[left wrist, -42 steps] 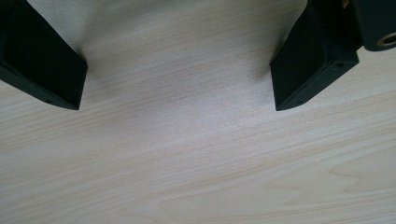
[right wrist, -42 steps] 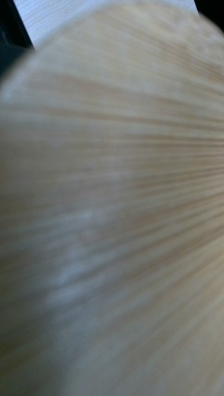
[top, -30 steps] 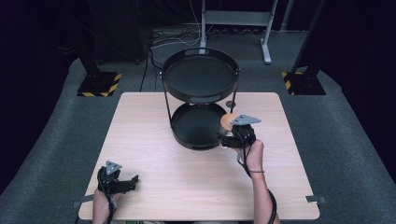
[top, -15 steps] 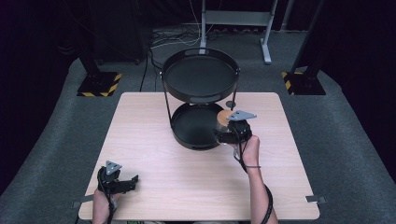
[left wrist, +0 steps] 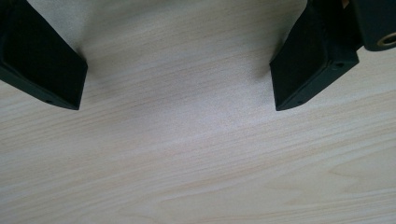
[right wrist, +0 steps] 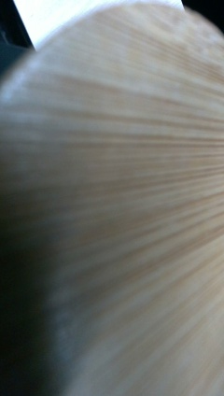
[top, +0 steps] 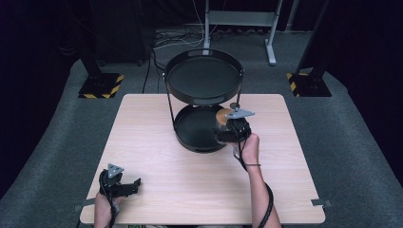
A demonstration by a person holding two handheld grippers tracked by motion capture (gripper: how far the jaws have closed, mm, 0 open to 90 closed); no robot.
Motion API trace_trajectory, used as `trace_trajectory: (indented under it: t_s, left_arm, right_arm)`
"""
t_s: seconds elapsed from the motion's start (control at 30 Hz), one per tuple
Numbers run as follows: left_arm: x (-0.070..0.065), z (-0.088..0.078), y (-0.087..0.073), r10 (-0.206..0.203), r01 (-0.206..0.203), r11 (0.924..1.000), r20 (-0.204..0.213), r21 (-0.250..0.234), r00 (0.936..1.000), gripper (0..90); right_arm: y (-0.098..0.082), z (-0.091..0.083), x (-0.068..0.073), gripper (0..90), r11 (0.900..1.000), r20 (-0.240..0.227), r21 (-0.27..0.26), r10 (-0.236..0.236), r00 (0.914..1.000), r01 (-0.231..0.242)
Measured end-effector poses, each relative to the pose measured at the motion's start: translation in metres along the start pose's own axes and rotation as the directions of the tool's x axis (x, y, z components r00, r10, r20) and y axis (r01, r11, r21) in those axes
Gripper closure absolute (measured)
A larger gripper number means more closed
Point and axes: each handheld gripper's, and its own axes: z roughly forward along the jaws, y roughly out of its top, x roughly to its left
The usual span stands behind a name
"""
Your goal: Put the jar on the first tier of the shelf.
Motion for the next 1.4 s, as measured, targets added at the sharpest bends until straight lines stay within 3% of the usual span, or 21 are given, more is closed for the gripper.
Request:
trace_trajectory:
  t_s: [0.93,1.4]
  left_arm:
    - [0.000,0.000,0.000,0.001,-0.001,1.0000,0.000,0.000,1.0000,3.6]
    - [0.000,0.000,0.000,0.000,0.000,1.0000,0.000,0.000,1.0000,3.6]
  right_arm:
    - [0.010,0.041,0.005,25.7,0.999,-0.013,0.036,-0.009,0.9999,0.009]
    - [0.004,0.067,0.010,25.7,0.998,-0.027,0.065,0.011,0.9996,-0.009]
